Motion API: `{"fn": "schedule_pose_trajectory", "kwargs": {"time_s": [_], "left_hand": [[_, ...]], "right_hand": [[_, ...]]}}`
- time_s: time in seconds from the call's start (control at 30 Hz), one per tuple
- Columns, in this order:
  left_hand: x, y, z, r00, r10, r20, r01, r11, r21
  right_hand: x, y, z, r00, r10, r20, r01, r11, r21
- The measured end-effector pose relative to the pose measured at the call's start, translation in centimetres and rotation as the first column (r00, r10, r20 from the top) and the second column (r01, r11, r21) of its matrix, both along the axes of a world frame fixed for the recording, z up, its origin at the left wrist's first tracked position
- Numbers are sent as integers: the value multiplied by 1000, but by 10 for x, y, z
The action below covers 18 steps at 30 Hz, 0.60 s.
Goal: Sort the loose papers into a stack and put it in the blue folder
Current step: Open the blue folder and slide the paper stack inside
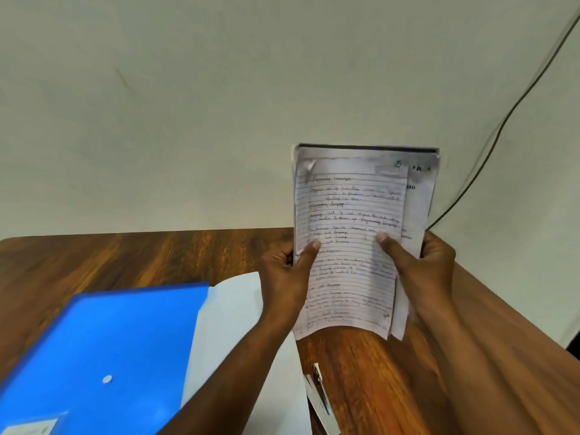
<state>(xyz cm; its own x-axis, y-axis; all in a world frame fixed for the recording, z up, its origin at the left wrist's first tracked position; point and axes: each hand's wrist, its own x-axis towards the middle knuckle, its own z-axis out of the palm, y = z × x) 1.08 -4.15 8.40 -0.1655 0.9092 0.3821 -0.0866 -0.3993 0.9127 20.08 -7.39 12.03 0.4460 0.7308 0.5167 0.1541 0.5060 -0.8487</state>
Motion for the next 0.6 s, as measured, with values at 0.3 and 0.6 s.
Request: {"fn": "schedule_pose_trajectory", "kwargs": {"time_s": [0.3, 0.6], "left_hand": [[10, -4, 4, 987, -124, 100, 127, 992, -25], [9, -2, -20, 973, -216, 78, 227, 957, -182]], "right_hand": [[-7, 0, -3, 989, 98, -109, -97, 995, 18], [2, 9, -19, 990, 117, -83, -128, 981, -145]]}}
